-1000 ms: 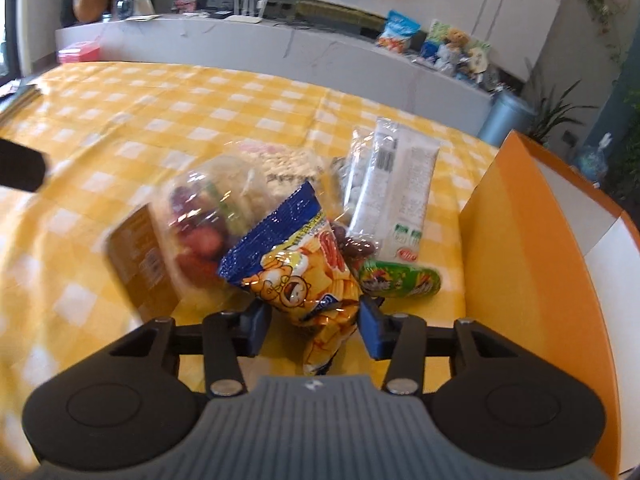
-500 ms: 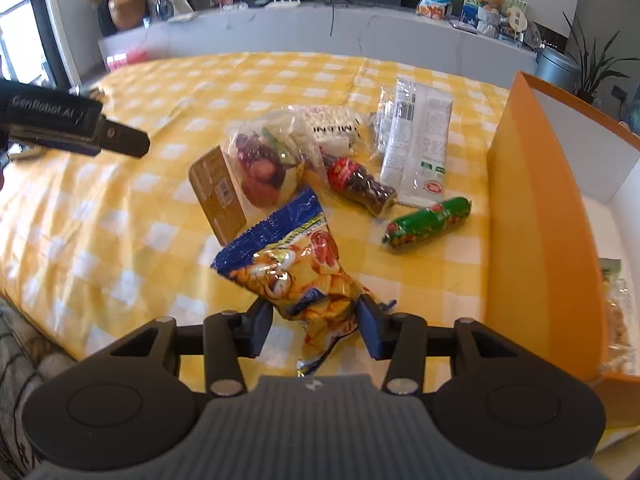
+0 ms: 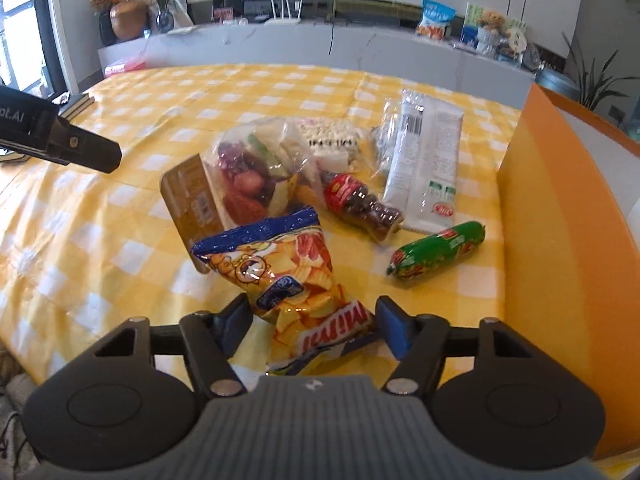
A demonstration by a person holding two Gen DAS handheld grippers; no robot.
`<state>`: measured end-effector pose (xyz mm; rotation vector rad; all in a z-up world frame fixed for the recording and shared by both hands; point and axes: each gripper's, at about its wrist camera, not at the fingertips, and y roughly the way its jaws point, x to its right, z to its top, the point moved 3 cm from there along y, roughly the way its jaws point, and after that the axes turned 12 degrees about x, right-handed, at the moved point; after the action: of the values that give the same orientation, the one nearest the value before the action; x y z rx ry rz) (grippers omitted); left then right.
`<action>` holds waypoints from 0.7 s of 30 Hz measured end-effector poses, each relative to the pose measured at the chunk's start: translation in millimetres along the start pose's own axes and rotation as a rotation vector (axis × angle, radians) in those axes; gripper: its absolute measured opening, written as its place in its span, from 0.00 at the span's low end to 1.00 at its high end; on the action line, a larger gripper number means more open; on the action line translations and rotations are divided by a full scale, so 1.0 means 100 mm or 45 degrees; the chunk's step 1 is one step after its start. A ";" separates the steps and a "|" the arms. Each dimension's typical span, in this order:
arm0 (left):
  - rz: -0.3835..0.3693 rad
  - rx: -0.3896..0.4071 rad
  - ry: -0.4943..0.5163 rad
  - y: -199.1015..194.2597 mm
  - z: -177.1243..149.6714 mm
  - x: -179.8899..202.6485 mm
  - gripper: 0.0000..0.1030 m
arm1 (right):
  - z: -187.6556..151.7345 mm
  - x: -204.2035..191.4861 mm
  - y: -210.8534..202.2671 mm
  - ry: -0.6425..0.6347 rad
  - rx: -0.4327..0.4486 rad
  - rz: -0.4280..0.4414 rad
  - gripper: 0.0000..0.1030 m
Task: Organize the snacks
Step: 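Grasp the clear fruit snack bag with the left gripper while the right holds the chips bag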
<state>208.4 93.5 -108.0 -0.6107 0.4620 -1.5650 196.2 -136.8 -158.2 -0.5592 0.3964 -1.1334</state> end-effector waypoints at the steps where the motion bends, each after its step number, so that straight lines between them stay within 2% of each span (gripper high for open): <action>1: -0.016 0.011 -0.014 0.01 0.00 0.00 0.82 | -0.01 0.02 0.00 0.014 0.013 -0.003 0.62; 4: -0.076 0.018 -0.079 0.01 -0.02 -0.01 0.82 | -0.04 0.04 -0.03 0.042 0.049 -0.011 0.62; 6: -0.107 0.046 -0.071 -0.03 -0.01 0.03 0.82 | -0.06 0.02 -0.05 0.016 0.056 -0.039 0.61; 9: -0.142 0.099 -0.006 -0.06 0.02 0.15 0.82 | -0.10 0.01 -0.08 -0.016 0.056 -0.081 0.61; 12: -0.163 0.108 0.102 -0.05 0.02 0.31 0.82 | -0.11 0.07 -0.10 0.058 0.074 -0.087 0.61; 15: -0.203 0.121 0.131 0.00 0.03 0.43 0.83 | -0.10 0.11 -0.09 0.084 0.079 -0.086 0.61; 17: -0.223 0.107 0.150 0.06 0.03 0.51 0.83 | -0.11 0.11 -0.09 0.085 0.085 -0.083 0.62; 21: -0.194 0.054 0.207 0.24 0.06 0.63 0.86 | -0.11 0.13 -0.10 0.107 0.084 -0.071 0.62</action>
<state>229.2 29.3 -111.7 -0.4973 0.5122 -1.7734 187.7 -154.6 -161.5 -0.4682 0.4163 -1.2226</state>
